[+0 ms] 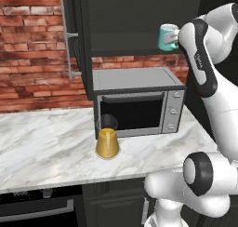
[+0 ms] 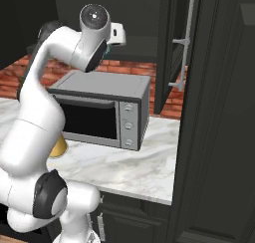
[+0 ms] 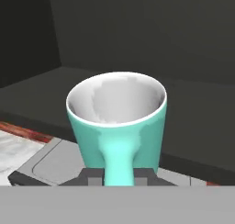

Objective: There is a tray on the dining counter. Grab the cup, mug, and pitcher and place them on the tray. The pitcher may be placed next to the tray if it cannot fit the tray.

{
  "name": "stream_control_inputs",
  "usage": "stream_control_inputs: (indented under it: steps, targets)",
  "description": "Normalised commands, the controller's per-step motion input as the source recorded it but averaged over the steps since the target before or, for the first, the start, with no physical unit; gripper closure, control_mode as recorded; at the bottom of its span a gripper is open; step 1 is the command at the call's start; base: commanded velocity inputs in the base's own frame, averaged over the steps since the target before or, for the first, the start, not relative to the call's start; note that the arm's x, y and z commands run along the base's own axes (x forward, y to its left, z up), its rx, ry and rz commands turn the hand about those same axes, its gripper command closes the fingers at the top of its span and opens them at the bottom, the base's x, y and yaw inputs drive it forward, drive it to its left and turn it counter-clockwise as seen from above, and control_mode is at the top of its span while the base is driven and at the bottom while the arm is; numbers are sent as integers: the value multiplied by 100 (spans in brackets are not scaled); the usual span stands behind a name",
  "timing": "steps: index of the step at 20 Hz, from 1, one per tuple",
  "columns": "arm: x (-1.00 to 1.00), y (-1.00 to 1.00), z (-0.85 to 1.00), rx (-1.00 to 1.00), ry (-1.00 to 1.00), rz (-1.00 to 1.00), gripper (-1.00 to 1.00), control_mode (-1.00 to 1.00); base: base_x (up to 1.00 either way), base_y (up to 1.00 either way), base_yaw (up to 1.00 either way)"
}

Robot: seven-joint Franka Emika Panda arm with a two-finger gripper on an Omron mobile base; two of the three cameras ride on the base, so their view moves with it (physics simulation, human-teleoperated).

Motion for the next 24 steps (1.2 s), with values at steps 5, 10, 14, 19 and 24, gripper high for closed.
stream_control_inputs:
  steps: [5, 10, 14, 19, 24]
  targets:
    - [-100, 19, 0, 0, 10, -11, 100, -100, 0, 0, 0]
    - [-100, 18, -5, 0, 12, -9, 100, -100, 0, 0, 0]
    - [-100, 9, -24, 0, 9, -4, 100, -100, 0, 0, 0]
    - [-80, 11, -10, 0, 3, -2, 100, -100, 0, 0, 0]
    - [-23, 12, -4, 0, 2, 0, 100, -100, 0, 0, 0]
